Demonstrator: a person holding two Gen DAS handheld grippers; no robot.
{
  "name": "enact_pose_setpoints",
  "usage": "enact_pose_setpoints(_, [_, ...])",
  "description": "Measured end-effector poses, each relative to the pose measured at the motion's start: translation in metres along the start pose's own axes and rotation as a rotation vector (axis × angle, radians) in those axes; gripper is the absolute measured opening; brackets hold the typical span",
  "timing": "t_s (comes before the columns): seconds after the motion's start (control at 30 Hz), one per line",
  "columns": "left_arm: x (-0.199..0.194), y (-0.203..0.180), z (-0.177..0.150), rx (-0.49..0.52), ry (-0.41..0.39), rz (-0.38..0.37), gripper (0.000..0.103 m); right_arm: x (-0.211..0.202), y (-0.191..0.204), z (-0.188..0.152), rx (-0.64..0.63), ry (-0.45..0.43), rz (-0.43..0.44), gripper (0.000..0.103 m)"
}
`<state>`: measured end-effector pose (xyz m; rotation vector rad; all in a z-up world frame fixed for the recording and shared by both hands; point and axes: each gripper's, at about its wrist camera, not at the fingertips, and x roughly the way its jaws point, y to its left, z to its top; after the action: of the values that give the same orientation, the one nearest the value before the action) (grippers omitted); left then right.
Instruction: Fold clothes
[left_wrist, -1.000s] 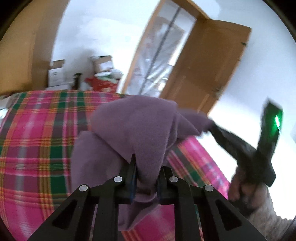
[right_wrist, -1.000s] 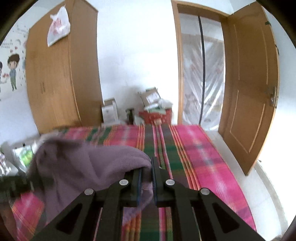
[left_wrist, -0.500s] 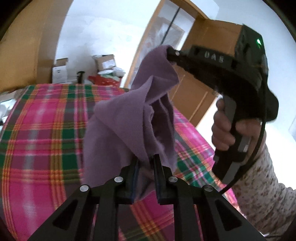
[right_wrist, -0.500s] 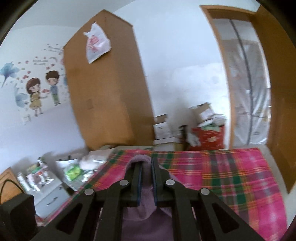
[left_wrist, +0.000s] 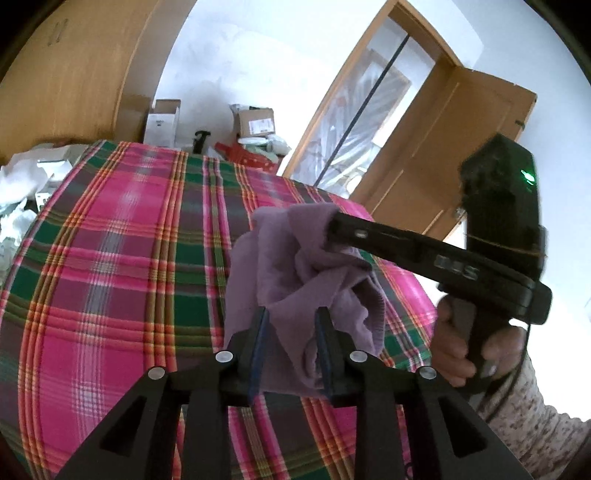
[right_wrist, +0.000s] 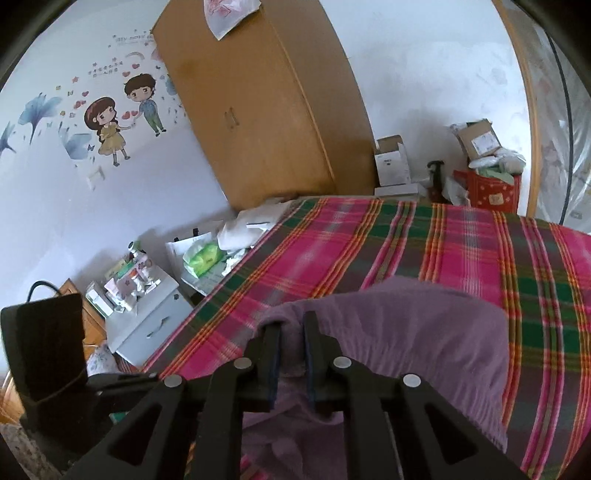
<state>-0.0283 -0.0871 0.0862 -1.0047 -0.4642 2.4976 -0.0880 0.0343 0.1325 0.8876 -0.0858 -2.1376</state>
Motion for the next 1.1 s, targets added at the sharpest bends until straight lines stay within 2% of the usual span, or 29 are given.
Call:
enact_pose_setpoints(0.1, [0.002, -0.005, -0.003, 0.013, 0.017, 0.012, 0.026, -0.024, -0.008, -0.009, 0.058, -0.039, 0.003, 0.021])
enact_pose_setpoints(0.13, [0.003, -0.006, -0.004, 0.017, 0.022, 0.016, 0.026, -0.034, -0.013, -0.013, 0.08, -0.054, 0.001, 0.03])
enact_pose_setpoints(0.17, [0.003, -0.009, -0.004, 0.028, 0.026, 0.015, 0.031, -0.043, -0.018, -0.019, 0.107, -0.07, -0.004, 0.037])
enact_pose_setpoints(0.2, [0.004, -0.011, -0.004, 0.038, 0.03, 0.014, 0.039, -0.053, -0.024, -0.026, 0.142, -0.088, -0.016, 0.05])
enact_pose_setpoints(0.23, [0.007, -0.014, -0.003, 0.047, 0.037, 0.018, 0.042, -0.063, -0.03, -0.032, 0.177, -0.106, -0.027, 0.054])
enact_pose_setpoints(0.4, [0.028, -0.019, -0.006, 0.08, 0.099, 0.057, 0.044, -0.097, -0.067, -0.077, 0.367, -0.142, -0.061, 0.054])
enact_pose_setpoints(0.53, [0.03, -0.017, -0.008, 0.076, 0.095, 0.072, 0.044, -0.091, -0.09, -0.119, 0.477, -0.038, -0.138, 0.055])
enact_pose_setpoints(0.67, [0.036, -0.017, -0.007, 0.089, 0.117, 0.104, 0.044, -0.076, -0.091, -0.148, 0.537, 0.018, -0.079, 0.055])
enact_pose_setpoints(0.73, [0.043, -0.016, -0.006, 0.097, 0.142, 0.122, 0.044, -0.065, -0.086, -0.151, 0.532, 0.039, -0.039, 0.055])
enact_pose_setpoints(0.87, [0.05, -0.01, 0.001, 0.084, 0.156, 0.109, 0.044, -0.045, -0.074, -0.144, 0.503, 0.056, 0.035, 0.055])
enact_pose_setpoints(0.97, [0.061, 0.001, 0.007, 0.013, 0.206, 0.109, 0.044, -0.029, -0.072, -0.136, 0.478, 0.073, 0.018, 0.055])
enact_pose_setpoints(1.03, [0.066, 0.004, 0.009, -0.002, 0.224, 0.073, 0.044, -0.02, -0.074, -0.132, 0.479, 0.073, 0.02, 0.055])
enact_pose_setpoints(1.1, [0.071, 0.005, 0.01, 0.003, 0.235, 0.075, 0.044, -0.012, -0.075, -0.128, 0.475, 0.08, 0.005, 0.055])
